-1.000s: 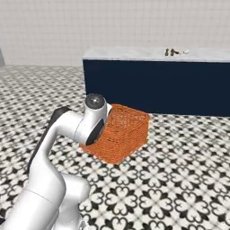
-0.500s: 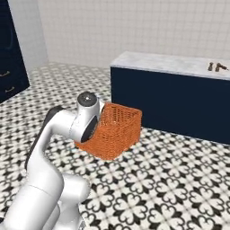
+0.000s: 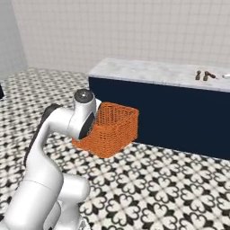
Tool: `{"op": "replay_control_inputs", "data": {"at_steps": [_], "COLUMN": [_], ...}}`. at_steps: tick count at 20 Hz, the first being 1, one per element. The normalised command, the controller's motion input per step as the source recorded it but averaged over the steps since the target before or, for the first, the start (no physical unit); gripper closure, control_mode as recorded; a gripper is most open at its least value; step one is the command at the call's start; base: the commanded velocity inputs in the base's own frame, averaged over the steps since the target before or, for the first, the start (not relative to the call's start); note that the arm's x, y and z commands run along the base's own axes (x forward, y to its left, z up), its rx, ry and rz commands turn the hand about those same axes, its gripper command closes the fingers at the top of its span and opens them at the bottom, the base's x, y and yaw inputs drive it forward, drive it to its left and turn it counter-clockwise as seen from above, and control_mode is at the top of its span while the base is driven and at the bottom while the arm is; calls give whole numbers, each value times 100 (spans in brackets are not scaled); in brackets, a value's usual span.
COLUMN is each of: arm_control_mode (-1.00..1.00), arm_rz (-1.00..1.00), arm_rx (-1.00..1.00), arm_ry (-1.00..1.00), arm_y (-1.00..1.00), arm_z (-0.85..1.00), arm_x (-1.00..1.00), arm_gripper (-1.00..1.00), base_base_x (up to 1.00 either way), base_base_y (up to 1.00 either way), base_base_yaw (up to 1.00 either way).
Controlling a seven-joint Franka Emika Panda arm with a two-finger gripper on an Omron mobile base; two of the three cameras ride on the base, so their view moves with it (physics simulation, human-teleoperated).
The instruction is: Open the cabinet, pick up the bread from the cabinet and place it in the basket. Then move the basket to the dining counter.
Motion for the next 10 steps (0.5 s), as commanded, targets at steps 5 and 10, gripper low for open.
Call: {"op": "replay_control_inputs", "data": {"at_steps": [5,10], "arm_control_mode": [100,100], "arm_rz": [0,0], "arm_rx": [0,0], "arm_ry": [0,0], "arm_y": [0,0], "arm_z": [0,0], "arm_x": [0,0], "arm_gripper": [100,100], "base_base_x": [100,100], "base_base_y": [-2,1], "base_base_yaw": [-19,-2]}}
